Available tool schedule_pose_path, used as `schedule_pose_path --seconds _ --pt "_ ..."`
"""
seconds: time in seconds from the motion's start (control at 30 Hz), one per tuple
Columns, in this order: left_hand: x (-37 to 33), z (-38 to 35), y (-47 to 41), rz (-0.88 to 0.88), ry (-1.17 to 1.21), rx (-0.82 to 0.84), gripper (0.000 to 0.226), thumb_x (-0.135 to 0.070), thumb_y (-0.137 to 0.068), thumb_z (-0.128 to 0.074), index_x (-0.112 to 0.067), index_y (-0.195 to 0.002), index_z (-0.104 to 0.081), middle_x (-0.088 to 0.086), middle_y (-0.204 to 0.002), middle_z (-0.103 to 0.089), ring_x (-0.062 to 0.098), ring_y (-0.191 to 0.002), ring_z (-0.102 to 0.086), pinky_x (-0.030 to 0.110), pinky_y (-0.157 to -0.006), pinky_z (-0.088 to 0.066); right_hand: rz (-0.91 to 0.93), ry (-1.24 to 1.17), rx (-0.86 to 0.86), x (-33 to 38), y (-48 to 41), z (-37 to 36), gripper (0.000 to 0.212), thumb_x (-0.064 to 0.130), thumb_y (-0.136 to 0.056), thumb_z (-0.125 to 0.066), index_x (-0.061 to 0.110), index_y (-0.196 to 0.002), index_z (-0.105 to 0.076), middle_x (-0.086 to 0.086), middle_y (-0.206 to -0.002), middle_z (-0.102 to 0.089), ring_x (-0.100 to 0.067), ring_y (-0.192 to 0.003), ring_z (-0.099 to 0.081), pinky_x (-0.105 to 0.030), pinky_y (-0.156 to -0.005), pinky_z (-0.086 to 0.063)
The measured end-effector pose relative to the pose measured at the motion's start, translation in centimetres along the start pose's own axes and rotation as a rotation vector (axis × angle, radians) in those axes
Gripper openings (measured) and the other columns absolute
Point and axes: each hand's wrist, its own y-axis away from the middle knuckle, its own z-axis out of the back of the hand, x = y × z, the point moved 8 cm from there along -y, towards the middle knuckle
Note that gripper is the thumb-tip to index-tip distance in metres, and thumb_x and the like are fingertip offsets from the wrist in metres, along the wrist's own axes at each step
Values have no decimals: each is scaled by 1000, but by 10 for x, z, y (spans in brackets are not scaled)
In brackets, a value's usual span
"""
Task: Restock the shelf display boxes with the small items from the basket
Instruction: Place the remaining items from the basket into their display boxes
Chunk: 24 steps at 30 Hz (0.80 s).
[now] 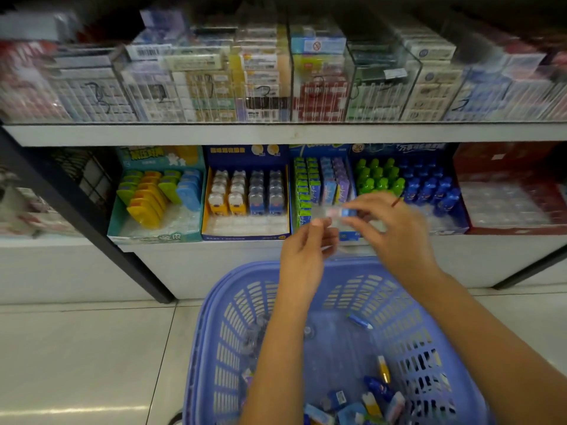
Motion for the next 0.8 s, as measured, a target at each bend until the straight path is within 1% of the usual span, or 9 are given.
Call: schedule_pose_path --seconds 0.1,0.2,0.27,0.4,0.47,0.5,0.63,0.73,0.8 --pt "-3 -14 -2 -281 -796 83 38 -28 -101 -41 -13 -134 -51 4 -140 -51 17 -132 -43 21 -105 -33 -117 84 -59 -30 -28 6 22 23 -82 -71 9 -99 -71 -1 -87 -66 -4 -72 -57 -1 -71 -44" --pt "13 -23 -3 -344 -1115 165 50 -24 -101 -42 -10 -148 -30 6 -158 -21 18 -146 -13 26 -118 -2 -204 83 52 -55 -50 -15 21 17 -83 -70 5 -100 -70 -10 -91 -71 -9 -74 -59 4 -67 -40" --pt "14 -24 -3 -381 -1144 154 54 -22 -99 -44 -9 -148 -27 7 -158 -21 18 -146 -12 22 -116 9 -226 59 120 -64 -57 -29 21 15 -82 -71 2 -98 -68 -10 -91 -70 -11 -75 -61 -1 -66 -42" --pt "13 -23 -8 -379 -1108 151 54 -23 -98 -47 -9 -148 -29 6 -156 -25 17 -145 -14 19 -115 7 -238 26 202 -74 -63 -46 19 12 -79 -74 2 -94 -70 -7 -87 -70 -5 -68 -59 -16 -70 -50" --pt "14 -23 -8 -361 -1090 161 55 -23 -99 -46 -9 -148 -28 5 -157 -23 16 -146 -12 18 -115 4 -268 13 221 -79 -70 -48 17 13 -79 -74 4 -93 -72 -2 -84 -69 1 -64 -58 -10 -67 -50" --pt "15 -24 -8 -349 -1083 163 56 -23 -99 -47 -8 -149 -27 6 -157 -23 16 -146 -12 20 -116 1 -265 24 227 -81 -72 -49 18 14 -79 -74 3 -93 -73 -3 -85 -70 -3 -66 -61 -9 -68 -50" --pt "19 -27 -7 -310 -1069 177 59 -23 -99 -47 -6 -150 -22 7 -158 -18 18 -147 -9 25 -119 -4 -37 198 212 -64 -67 -52 20 9 -79 -73 -4 -93 -73 -20 -98 -69 -32 -86 -65 -32 -80 -51" --pt "19 -27 -8 -304 -1054 202 57 -22 -99 -46 -8 -150 -24 5 -158 -20 17 -147 -10 23 -118 -7 -15 253 241 -57 -60 -53 21 8 -84 -68 -4 -102 -71 -21 -109 -63 -33 -92 -63 -34 -85 -50" --pt "13 -25 -4 -322 -886 195 48 -25 -99 -47 -10 -144 -39 4 -150 -38 15 -141 -30 20 -113 -22 -58 281 300 -56 -56 -51 28 11 -87 -65 0 -113 -67 -19 -114 -59 -30 -95 -60 -32 -88 -48"
